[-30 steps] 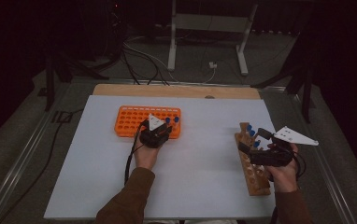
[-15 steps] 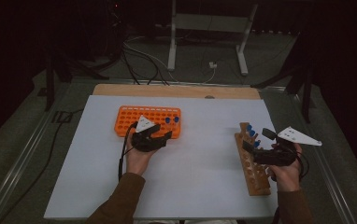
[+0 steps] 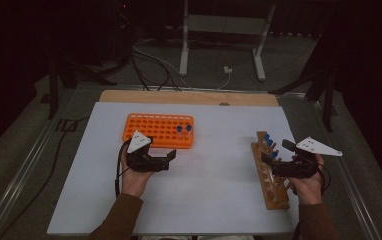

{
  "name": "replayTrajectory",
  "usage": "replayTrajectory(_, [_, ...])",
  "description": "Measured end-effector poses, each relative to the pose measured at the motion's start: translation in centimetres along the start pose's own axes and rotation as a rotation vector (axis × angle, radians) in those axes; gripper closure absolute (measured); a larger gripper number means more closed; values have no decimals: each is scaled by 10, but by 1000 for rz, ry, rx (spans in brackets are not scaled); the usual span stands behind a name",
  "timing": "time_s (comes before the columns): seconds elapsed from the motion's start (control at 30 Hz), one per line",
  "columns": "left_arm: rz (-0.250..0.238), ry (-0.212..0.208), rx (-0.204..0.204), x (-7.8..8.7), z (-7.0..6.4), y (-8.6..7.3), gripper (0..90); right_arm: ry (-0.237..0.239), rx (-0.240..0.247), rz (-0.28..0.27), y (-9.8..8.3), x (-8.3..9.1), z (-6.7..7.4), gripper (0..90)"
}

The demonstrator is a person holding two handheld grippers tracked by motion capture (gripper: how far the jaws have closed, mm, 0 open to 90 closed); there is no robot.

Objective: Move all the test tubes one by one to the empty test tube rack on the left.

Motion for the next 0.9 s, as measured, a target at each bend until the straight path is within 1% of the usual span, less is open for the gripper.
replayTrajectory(0.07, [-18,-6,12,4,0,1,7,-9,6,12,-3,-1,-1,11])
replayTrajectory(0.1, [-21,-3,12,6,1,1,7,-13,11,18,-4,-1,-2,26])
replayTrajectory(0.23, [-17,9,12,10,5,1,8,-5,14,48,-11,-2,-5,56])
replayTrajectory(0.3, [-19,14,20,12,6,1,7,-6,21,64,-15,-3,-6,67])
replayTrajectory(0.43, [-23,31,21,14,8,2,8,-35,40,112,-25,-6,-12,158])
replayTrajectory(0.47, [-21,32,22,15,8,2,8,-38,36,117,-27,-7,-14,198])
replayTrajectory(0.57, [-17,32,32,14,10,0,8,-31,43,132,-32,-8,-17,410])
replayTrajectory(0.63, [-15,40,34,13,10,0,8,-38,52,138,-33,-9,-17,517])
replayTrajectory(0.73, [-13,47,31,13,10,-1,8,-47,70,157,-35,-11,-17,609])
replayTrajectory(0.8, [-11,50,30,13,10,-1,8,-60,77,158,-36,-12,-18,648])
replayTrajectory(0.9, [-9,52,30,12,10,-1,8,-79,76,146,-35,-14,-19,718])
Point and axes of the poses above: each handheld gripper's, and its own axes: x roughly backward along the jaws, y roughly out of its top, z roughly to its left, the point moved 4 cm from there along -x, roughly forward along the jaws, and after that the axes turned 11 degrees about z, right-handed, at the moved point
